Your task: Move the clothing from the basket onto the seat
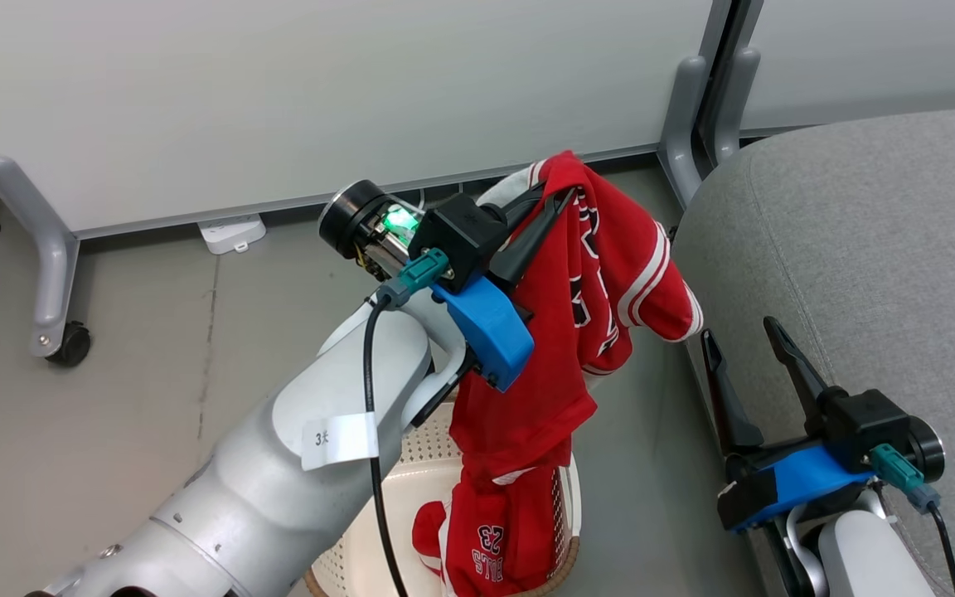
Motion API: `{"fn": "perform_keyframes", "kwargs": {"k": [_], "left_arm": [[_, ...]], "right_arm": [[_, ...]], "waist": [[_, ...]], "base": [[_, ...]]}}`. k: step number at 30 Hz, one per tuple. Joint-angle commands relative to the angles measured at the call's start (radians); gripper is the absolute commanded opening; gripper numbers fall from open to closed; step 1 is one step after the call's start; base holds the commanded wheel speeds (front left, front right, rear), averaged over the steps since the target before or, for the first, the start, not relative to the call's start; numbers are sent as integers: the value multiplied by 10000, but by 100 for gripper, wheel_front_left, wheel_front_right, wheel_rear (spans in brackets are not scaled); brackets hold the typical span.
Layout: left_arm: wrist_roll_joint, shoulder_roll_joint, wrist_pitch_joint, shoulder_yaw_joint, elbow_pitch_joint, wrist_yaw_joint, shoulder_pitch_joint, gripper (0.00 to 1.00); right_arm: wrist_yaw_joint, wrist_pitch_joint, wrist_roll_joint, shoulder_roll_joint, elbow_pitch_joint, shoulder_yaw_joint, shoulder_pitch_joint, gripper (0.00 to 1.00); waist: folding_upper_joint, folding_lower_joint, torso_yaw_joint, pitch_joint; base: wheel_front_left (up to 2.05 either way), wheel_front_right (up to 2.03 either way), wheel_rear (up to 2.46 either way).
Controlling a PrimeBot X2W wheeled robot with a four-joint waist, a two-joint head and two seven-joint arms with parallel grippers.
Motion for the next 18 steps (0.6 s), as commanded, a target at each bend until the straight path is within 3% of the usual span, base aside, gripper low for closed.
{"fn": "perform_keyframes", "kwargs": {"k": [1,18], "left_arm": [[25,0,-51,15,-4,-58,-141,0],[79,-121,-51,-75,-68,-90,46,0]], "right_arm": [[4,-42,12,-39,11,9,174,100],[4,-42,-125,-40,-46,848,-269,100]], "waist": [[-1,1,-5,-51],[-1,1,164,-178]], "base": [[0,0,0],[0,0,0]]}}
